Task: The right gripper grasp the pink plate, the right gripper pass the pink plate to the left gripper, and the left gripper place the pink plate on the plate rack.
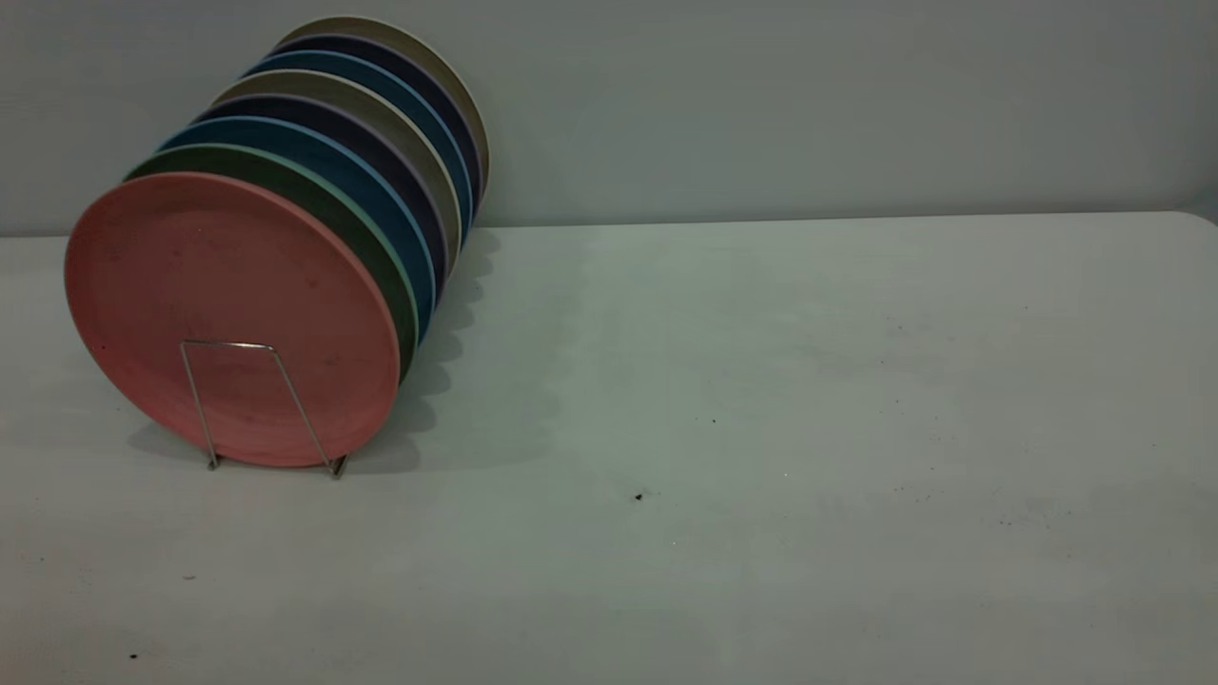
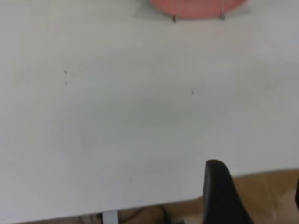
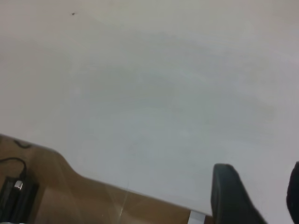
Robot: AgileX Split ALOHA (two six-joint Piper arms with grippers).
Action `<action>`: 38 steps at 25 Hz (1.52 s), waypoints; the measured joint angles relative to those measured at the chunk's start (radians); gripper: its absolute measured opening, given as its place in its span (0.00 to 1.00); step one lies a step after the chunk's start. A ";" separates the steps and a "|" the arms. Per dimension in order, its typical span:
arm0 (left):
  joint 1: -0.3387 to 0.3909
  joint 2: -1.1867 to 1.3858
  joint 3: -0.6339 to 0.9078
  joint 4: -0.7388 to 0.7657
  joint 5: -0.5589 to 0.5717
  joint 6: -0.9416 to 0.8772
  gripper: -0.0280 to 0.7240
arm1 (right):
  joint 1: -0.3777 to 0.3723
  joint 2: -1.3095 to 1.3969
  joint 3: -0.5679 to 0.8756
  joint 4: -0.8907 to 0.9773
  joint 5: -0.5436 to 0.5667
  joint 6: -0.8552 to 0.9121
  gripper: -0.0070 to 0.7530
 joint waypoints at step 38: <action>-0.015 -0.101 0.000 0.000 0.002 -0.030 0.60 | -0.294 -0.174 0.000 0.002 0.008 0.000 0.32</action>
